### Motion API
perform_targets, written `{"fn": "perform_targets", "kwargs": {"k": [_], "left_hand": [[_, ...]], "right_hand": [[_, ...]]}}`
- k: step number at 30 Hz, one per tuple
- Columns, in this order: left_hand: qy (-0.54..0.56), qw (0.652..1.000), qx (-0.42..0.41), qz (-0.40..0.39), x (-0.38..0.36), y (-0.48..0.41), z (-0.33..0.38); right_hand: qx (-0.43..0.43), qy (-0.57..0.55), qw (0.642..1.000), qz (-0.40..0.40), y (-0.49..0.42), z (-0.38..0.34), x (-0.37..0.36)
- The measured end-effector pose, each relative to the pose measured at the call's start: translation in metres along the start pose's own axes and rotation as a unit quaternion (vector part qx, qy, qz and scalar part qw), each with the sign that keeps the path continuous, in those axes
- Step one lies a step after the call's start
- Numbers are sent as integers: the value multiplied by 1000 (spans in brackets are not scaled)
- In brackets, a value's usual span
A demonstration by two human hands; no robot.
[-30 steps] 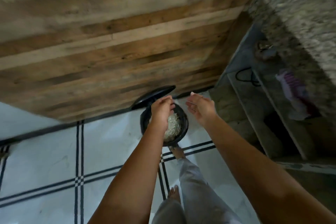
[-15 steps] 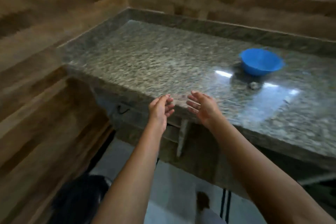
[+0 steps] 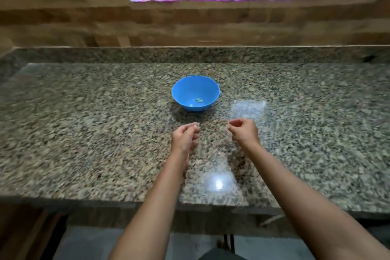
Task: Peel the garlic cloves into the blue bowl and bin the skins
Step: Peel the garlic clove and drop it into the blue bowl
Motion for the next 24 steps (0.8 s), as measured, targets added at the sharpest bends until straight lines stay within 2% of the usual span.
{"fn": "perform_targets", "kwargs": {"k": [6,12,14,19,24], "left_hand": [[-21,1000,-3,15,-14,-18,-11],[-31,999,-3,19,-10,-28,-18],[-37,999,-12,25,-5,-31,-16],[-33,997,-37,51,7,-41,-5],[-143,985,-82,41,11,-57,6]], "right_hand": [[43,154,986,-46,-21,5,-1],[29,161,984,-66,-19,8,-7],[49,124,989,-60,-18,-8,-7],[86,-52,993,-58,-27,-75,-22],[83,-110,989,-46,-48,-108,-42]]}}
Point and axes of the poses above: each hand's wrist, its own y-axis away from the middle knuckle, its own x-axis out of the back of the hand, z = x × y, the point moved 10 cm from there along -y, towards the middle knuckle, and after that the axes turned 2 degrees about -x, right-handed, at the moved point
